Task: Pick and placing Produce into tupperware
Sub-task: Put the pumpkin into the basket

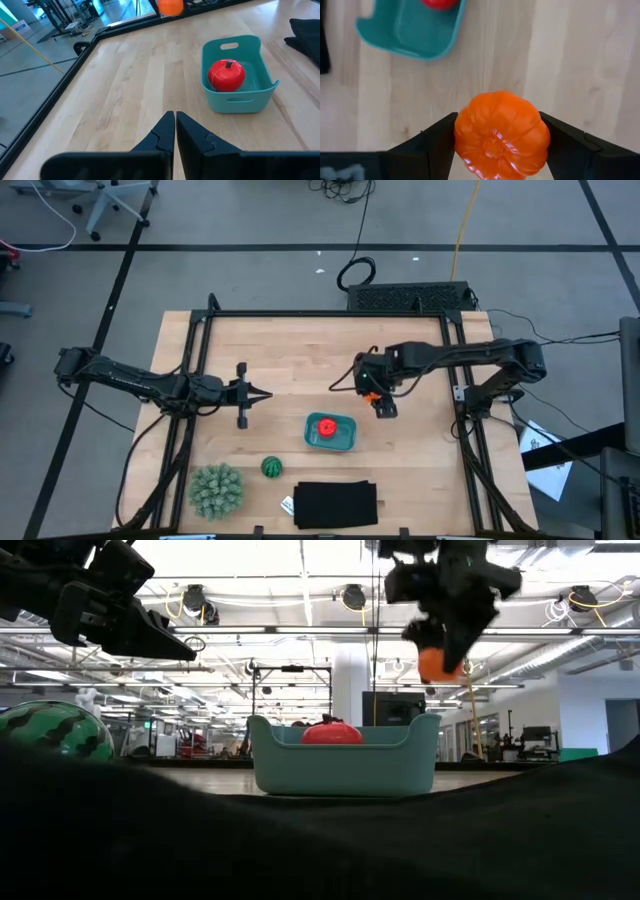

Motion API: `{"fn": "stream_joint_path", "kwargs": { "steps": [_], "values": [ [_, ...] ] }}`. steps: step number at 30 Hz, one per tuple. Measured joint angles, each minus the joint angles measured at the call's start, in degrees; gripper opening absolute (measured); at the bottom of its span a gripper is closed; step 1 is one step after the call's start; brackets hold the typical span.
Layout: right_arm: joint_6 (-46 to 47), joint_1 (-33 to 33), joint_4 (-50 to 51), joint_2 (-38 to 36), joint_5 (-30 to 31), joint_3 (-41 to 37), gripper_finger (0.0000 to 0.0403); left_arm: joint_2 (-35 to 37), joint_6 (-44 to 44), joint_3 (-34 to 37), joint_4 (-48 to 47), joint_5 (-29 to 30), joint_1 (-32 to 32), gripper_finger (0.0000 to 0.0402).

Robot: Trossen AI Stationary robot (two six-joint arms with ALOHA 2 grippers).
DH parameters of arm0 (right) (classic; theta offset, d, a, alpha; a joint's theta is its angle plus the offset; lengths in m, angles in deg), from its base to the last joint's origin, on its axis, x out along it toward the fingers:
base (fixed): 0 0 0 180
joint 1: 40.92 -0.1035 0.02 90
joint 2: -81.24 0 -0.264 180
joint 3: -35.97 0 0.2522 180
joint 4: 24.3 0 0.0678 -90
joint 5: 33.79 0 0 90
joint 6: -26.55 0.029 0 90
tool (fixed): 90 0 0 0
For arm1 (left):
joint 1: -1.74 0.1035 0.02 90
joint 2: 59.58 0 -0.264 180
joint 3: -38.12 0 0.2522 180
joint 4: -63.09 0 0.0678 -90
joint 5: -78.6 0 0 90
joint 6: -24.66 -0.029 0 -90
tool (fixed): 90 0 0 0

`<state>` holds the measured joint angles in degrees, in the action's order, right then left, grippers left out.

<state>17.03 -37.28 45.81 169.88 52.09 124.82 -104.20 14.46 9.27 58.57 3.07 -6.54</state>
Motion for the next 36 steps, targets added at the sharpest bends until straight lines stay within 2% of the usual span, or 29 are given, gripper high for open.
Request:
{"fn": "stream_joint_path", "kwargs": {
  "steps": [14,24,30,36],
  "values": [
    [-0.4,0.1,10.0,-1.0,0.1,14.1,0.0247,0.0,0.0,0.0,0.0,0.0,0.0,0.0021],
    [-3.8,-0.5,5.9,-2.1,0.1,15.1,0.0247,0.0,-0.2,0.0,0.8,0.0,0.0,0.0021],
    [-5.1,-1.4,-1.0,1.3,0.1,15.1,0.0247,0.0,-0.2,0.0,0.9,0.0,0.0,0.0021],
    [-8.9,-3.2,-2.0,5.6,-0.1,15.1,0.0247,0.0,-0.2,0.0,0.9,0.0,0.0,0.0021]
  ]
}}
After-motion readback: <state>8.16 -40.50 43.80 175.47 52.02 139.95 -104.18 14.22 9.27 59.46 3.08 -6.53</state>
